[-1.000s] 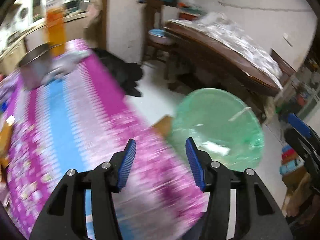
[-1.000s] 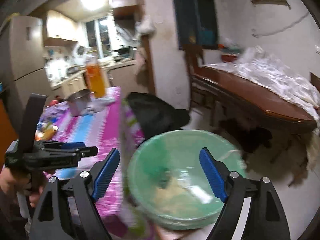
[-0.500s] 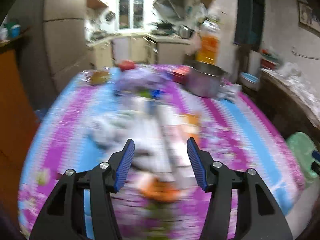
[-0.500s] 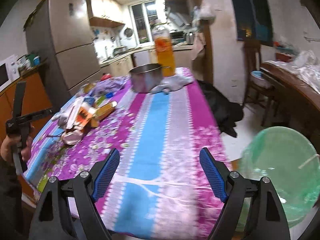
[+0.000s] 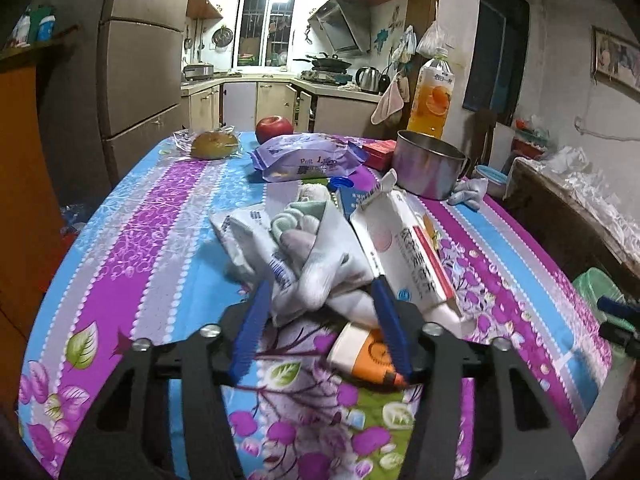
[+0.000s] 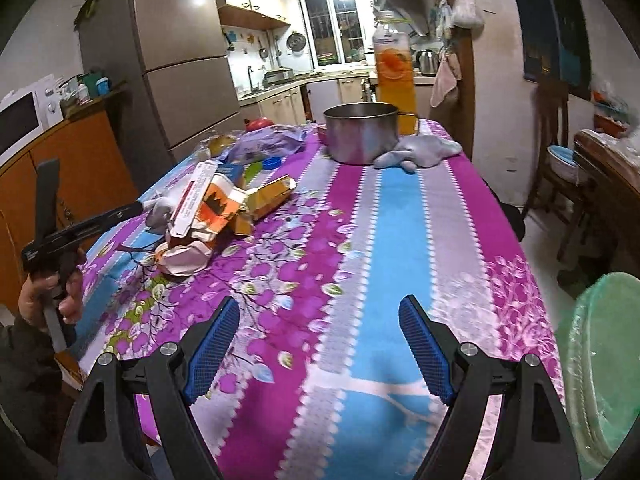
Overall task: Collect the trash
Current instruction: 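Move both tools back over the trash pile on the table, then close left gripper on white cloth while right gripper grasps white paper box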
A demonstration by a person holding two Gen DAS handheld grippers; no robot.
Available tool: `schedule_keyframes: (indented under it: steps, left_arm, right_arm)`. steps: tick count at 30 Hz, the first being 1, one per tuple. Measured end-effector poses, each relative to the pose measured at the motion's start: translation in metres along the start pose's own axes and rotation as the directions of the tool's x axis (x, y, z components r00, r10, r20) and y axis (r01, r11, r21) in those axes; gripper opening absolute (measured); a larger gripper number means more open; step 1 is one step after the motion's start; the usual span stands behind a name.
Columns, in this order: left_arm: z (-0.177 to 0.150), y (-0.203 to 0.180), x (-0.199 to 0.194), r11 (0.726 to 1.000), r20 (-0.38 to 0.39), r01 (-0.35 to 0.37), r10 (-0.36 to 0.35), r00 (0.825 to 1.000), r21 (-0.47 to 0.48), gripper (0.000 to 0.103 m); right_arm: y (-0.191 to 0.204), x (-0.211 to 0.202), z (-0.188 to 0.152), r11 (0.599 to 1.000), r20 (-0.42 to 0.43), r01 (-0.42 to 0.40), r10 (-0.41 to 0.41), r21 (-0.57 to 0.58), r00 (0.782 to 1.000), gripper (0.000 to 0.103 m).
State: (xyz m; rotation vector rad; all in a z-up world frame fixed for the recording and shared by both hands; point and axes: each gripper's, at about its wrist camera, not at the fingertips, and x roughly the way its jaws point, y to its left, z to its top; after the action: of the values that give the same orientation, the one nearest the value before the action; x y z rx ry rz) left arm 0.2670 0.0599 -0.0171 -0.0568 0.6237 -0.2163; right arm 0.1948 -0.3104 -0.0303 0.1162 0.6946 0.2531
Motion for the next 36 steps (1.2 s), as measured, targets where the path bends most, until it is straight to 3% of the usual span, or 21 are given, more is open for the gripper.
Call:
schedule_keyframes:
  steps: [5, 12, 20, 24, 31, 36]
  left_arm:
    - [0.000, 0.006, 0.004, 1.000, -0.014, 0.013, -0.014, 1.000, -0.017, 0.019]
    - [-0.007, 0.014, 0.002, 0.998, -0.019, 0.033, -0.034, 0.999, -0.044, 0.002]
    - [-0.013, 0.031, -0.039, 0.996, 0.052, 0.029, -0.025, 0.998, -0.083, 0.001]
    - [-0.014, 0.037, -0.048, 0.996, 0.058, 0.030, -0.025, 0.998, -0.086, 0.001]
    - [-0.020, 0.047, -0.041, 0.994, 0.029, 0.030, -0.027, 0.999, -0.108, 0.001]
    - [-0.024, 0.045, -0.031, 0.993, 0.001, 0.055, -0.055, 0.998, -0.104, 0.001]
  right_arm:
    - [0.013, 0.011, 0.006, 1.000, -0.012, -0.020, 0.020, -0.017, 1.000, 0.082]
    - [0.041, 0.027, 0.025, 0.995, -0.016, -0.076, 0.075, -0.063, 0.997, 0.082]
    - [0.085, 0.076, 0.059, 0.975, -0.066, -0.208, 0.203, -0.079, 0.977, 0.065]
    - [0.111, 0.113, 0.077, 0.960, -0.113, -0.272, 0.264, -0.066, 0.958, 0.063]
    - [0.152, 0.159, 0.103, 0.963, -0.156, -0.248, 0.230, -0.110, 0.961, 0.056]
    - [0.155, 0.185, 0.104, 0.973, -0.191, -0.201, 0.177, -0.114, 0.966, 0.053]
